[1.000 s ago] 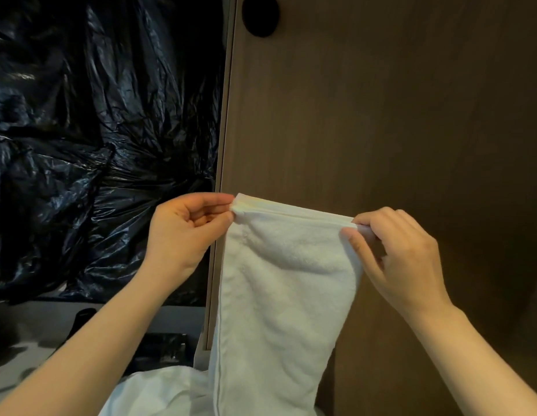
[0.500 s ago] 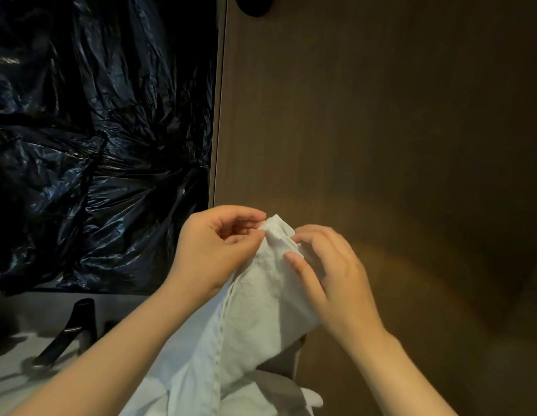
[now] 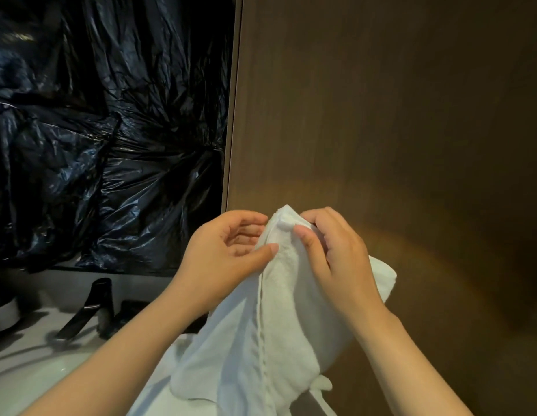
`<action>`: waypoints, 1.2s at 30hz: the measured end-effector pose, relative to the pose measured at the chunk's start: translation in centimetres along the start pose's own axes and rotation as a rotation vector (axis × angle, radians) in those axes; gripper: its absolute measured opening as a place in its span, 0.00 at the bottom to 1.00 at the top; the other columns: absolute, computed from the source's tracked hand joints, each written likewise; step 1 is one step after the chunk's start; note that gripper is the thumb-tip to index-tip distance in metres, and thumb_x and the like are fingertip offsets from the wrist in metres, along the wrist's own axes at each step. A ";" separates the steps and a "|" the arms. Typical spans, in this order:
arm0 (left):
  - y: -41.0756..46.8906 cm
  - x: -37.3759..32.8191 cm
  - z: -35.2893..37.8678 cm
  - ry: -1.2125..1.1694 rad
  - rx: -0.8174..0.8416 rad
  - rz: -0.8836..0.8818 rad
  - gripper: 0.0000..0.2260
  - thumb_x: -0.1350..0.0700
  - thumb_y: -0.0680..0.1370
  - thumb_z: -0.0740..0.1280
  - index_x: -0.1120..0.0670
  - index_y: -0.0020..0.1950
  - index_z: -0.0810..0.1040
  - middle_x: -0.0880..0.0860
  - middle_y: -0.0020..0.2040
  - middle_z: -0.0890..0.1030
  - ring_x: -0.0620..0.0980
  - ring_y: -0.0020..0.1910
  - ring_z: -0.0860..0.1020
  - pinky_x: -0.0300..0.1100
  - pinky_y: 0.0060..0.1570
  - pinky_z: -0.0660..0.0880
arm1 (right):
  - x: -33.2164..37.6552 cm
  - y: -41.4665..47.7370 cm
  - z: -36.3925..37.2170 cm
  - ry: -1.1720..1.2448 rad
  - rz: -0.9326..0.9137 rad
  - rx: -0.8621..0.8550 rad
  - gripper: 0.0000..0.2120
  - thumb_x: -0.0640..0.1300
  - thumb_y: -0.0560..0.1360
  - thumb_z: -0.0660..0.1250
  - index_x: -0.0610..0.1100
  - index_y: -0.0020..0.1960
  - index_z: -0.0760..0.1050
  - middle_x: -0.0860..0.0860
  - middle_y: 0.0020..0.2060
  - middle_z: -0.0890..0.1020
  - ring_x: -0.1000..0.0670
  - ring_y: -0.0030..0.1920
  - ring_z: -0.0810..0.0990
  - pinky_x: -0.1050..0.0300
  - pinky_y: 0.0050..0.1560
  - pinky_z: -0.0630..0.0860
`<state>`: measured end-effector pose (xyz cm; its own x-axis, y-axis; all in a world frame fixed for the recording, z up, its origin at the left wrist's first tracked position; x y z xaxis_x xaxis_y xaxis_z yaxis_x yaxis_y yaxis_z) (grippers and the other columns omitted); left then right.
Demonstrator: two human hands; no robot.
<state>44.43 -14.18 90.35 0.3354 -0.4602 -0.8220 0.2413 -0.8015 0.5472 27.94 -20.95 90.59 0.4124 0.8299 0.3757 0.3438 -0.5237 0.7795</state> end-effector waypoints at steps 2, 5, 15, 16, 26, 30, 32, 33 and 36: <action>-0.6 1.2 -0.2 0.068 0.057 -0.037 0.14 0.56 0.70 0.75 0.49 0.54 0.81 0.44 0.46 0.84 0.42 0.45 0.82 0.32 0.43 0.78 | 0.1 0.1 -0.2 -0.026 -0.008 0.002 0.07 0.55 0.78 0.57 0.55 0.50 0.72 0.61 0.45 0.75 0.58 0.47 0.76 0.72 0.43 0.72; -1.2 2.7 -0.4 0.129 0.114 -0.061 0.09 0.54 0.72 0.72 0.47 0.52 0.82 0.44 0.45 0.84 0.43 0.44 0.82 0.34 0.43 0.79 | 0.3 0.2 -0.4 -0.048 -0.022 -0.002 0.07 0.55 0.78 0.58 0.55 0.50 0.72 0.60 0.46 0.76 0.59 0.46 0.76 0.74 0.43 0.72; -2.1 7.4 -1.1 0.179 0.287 -0.126 0.17 0.39 0.70 0.65 0.50 0.47 0.83 0.52 0.45 0.80 0.47 0.43 0.79 0.42 0.47 0.78 | 0.4 0.8 -1.6 -0.030 -0.055 -0.092 0.06 0.53 0.80 0.58 0.54 0.49 0.72 0.63 0.44 0.75 0.60 0.48 0.76 0.75 0.47 0.70; -2.3 7.9 -1.1 0.194 0.285 -0.118 0.18 0.38 0.71 0.64 0.50 0.47 0.82 0.50 0.45 0.79 0.45 0.44 0.78 0.40 0.46 0.78 | 0.2 0.7 -1.7 -0.029 -0.043 -0.099 0.06 0.53 0.80 0.58 0.54 0.49 0.72 0.63 0.44 0.75 0.60 0.48 0.76 0.75 0.47 0.70; -3.0 8.2 -2.7 0.394 0.315 -0.053 0.19 0.33 0.73 0.52 0.47 0.41 0.68 0.45 0.35 0.72 0.37 0.34 0.73 0.29 0.34 0.68 | -2.3 -2.1 -1.4 0.043 0.248 -0.106 0.09 0.53 0.82 0.56 0.51 0.50 0.73 0.60 0.42 0.76 0.61 0.44 0.75 0.76 0.41 0.69; -3.4 8.7 -3.2 0.433 0.508 -0.137 0.20 0.34 0.75 0.52 0.50 0.41 0.68 0.46 0.37 0.73 0.37 0.34 0.71 0.30 0.35 0.68 | -4.1 -5.8 -0.2 0.072 0.429 -0.070 0.09 0.52 0.82 0.57 0.53 0.46 0.73 0.58 0.37 0.76 0.61 0.40 0.75 0.74 0.37 0.70; -4.4 10.7 -2.5 0.508 0.643 -0.209 0.19 0.37 0.79 0.53 0.50 0.44 0.70 0.48 0.41 0.75 0.38 0.38 0.73 0.31 0.38 0.69 | -5.4 -9.0 0.8 0.061 0.556 -0.018 0.09 0.52 0.82 0.57 0.54 0.45 0.73 0.56 0.38 0.77 0.61 0.40 0.76 0.71 0.35 0.71; -5.2 12.1 -1.9 0.557 0.708 -0.239 0.17 0.38 0.80 0.54 0.50 0.45 0.71 0.47 0.42 0.75 0.39 0.40 0.73 0.32 0.39 0.68 | -6.1 -10.9 1.3 0.055 0.626 0.024 0.10 0.52 0.82 0.57 0.53 0.44 0.73 0.55 0.38 0.78 0.60 0.39 0.77 0.69 0.35 0.70; -8.7 16.3 0.5 0.596 0.810 -0.290 0.15 0.41 0.81 0.57 0.49 0.41 0.70 0.44 0.38 0.74 0.40 0.40 0.72 0.31 0.39 0.65 | -8.1 -17.3 3.1 0.046 0.820 0.129 0.12 0.49 0.83 0.57 0.49 0.42 0.72 0.52 0.37 0.78 0.56 0.36 0.76 0.67 0.33 0.68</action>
<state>47.32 -14.91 72.17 0.8100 -0.1234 -0.5733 -0.2246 -0.9683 -0.1090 21.29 -19.20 72.51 0.5399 0.1809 0.8221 0.0446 -0.9814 0.1867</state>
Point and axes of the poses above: each hand's wrist, its own y-axis towards the middle knuckle, its own z-axis out of the palm, x = y × z, the point moved 1 cm from there along y, towards the middle knuckle
